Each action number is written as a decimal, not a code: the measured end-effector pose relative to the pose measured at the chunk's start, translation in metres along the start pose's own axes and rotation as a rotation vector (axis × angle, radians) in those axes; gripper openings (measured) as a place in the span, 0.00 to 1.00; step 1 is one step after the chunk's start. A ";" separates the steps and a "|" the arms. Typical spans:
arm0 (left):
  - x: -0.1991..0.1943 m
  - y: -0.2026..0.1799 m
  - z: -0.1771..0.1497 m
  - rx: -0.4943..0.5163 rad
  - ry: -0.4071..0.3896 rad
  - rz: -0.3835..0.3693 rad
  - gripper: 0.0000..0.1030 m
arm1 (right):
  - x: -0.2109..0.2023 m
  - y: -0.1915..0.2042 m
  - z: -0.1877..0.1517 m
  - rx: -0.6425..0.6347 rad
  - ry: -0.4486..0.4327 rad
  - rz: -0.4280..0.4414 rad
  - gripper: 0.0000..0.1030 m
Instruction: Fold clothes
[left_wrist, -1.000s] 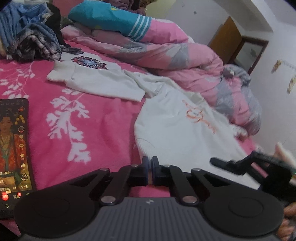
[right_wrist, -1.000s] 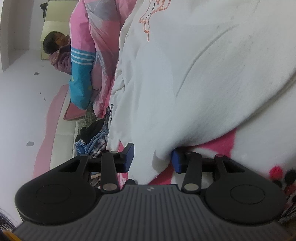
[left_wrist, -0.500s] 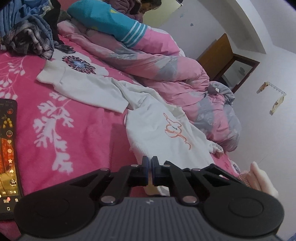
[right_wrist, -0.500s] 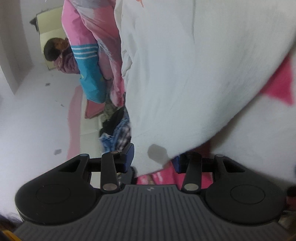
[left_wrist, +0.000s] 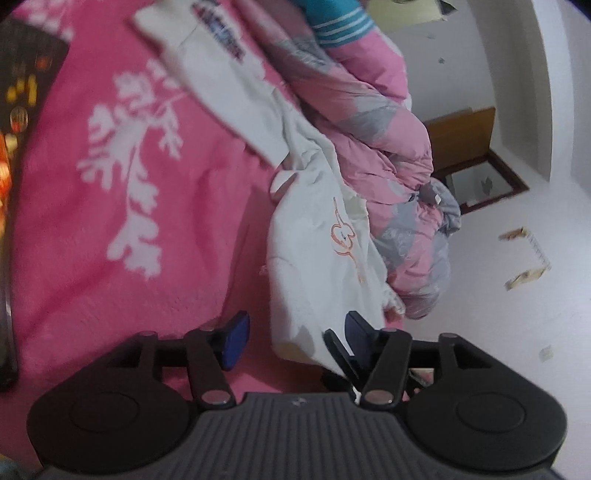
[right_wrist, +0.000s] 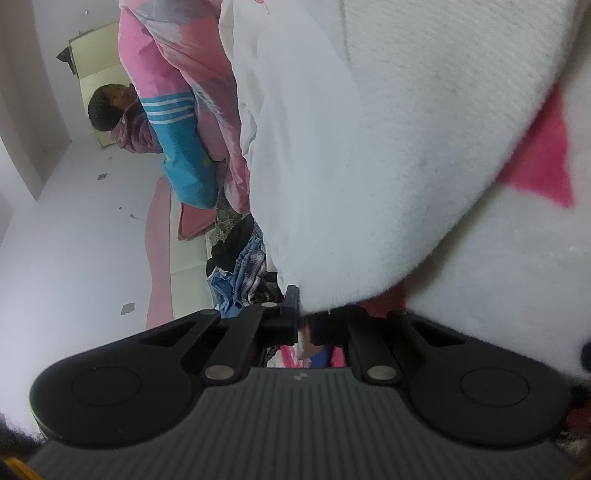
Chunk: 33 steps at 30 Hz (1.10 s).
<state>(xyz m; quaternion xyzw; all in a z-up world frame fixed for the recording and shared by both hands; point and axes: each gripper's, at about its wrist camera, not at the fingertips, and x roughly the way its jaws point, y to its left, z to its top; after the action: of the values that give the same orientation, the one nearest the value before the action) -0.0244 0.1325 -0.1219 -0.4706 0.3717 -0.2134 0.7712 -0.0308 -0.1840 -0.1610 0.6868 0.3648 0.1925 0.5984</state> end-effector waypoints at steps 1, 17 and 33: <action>0.004 0.003 0.002 -0.016 0.009 -0.014 0.56 | 0.000 0.000 0.000 -0.001 0.001 0.001 0.03; 0.052 -0.014 0.004 0.086 0.102 0.065 0.31 | -0.147 0.013 0.036 -0.182 -0.141 -0.100 0.47; 0.052 -0.046 -0.008 0.282 0.100 0.263 0.11 | -0.298 0.027 0.124 -0.516 -0.474 -0.452 0.57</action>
<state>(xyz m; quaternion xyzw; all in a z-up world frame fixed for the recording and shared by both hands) 0.0032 0.0709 -0.1028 -0.2942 0.4344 -0.1838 0.8312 -0.1330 -0.4867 -0.1098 0.4425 0.2983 -0.0220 0.8454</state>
